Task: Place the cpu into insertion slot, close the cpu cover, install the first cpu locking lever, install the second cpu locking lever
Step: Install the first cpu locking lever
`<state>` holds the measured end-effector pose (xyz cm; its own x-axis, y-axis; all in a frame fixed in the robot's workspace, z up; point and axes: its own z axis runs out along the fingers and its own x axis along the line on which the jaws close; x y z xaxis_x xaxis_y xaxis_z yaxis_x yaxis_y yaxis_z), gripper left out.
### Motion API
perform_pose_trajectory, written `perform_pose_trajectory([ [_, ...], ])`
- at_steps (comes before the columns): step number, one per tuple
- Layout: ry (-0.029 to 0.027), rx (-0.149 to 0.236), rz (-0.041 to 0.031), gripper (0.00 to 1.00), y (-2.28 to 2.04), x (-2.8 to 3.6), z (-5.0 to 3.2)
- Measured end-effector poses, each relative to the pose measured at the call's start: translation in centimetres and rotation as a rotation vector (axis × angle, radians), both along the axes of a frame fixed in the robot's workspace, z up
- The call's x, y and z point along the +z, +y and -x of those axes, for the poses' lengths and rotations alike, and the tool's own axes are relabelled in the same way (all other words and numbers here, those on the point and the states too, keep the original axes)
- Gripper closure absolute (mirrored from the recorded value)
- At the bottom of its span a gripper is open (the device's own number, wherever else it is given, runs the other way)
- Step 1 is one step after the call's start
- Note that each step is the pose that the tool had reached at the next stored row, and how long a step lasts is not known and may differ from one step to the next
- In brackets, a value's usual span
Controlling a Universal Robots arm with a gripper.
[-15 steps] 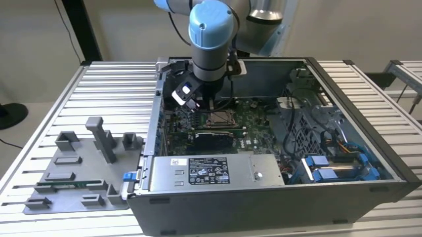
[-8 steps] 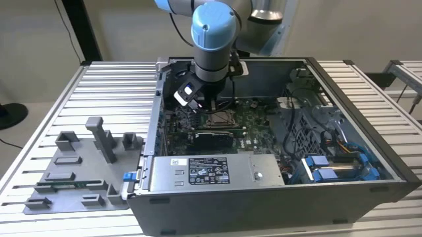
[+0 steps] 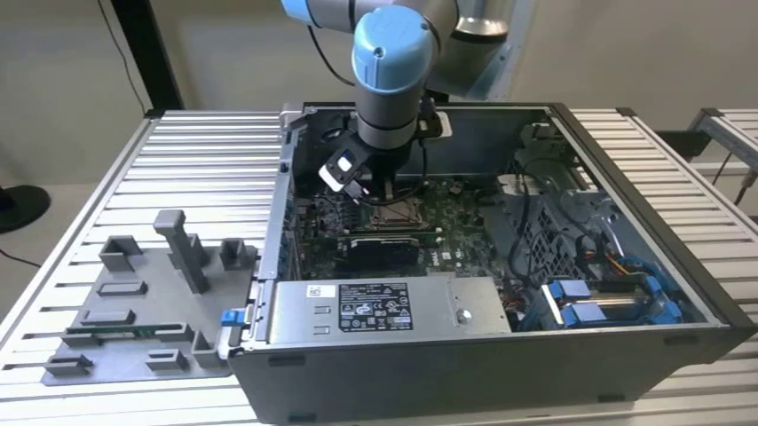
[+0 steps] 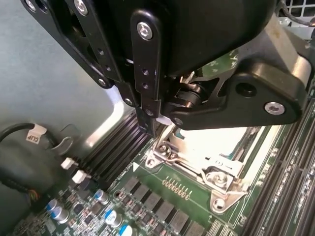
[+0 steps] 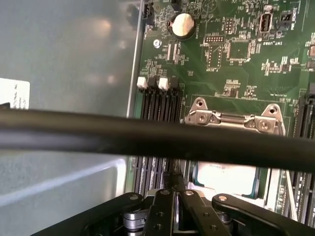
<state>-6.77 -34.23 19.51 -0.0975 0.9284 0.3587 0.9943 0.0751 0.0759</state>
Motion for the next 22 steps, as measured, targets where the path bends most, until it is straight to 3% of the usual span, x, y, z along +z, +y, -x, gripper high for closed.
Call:
perform_pose_trajectory([
  [8, 0.0000, 0.000, -0.0001, 1.00, 0.00, -0.32, -0.78],
  [22, 0.0001, 0.000, 0.0002, 1.00, -0.02, -0.74, -0.89],
])
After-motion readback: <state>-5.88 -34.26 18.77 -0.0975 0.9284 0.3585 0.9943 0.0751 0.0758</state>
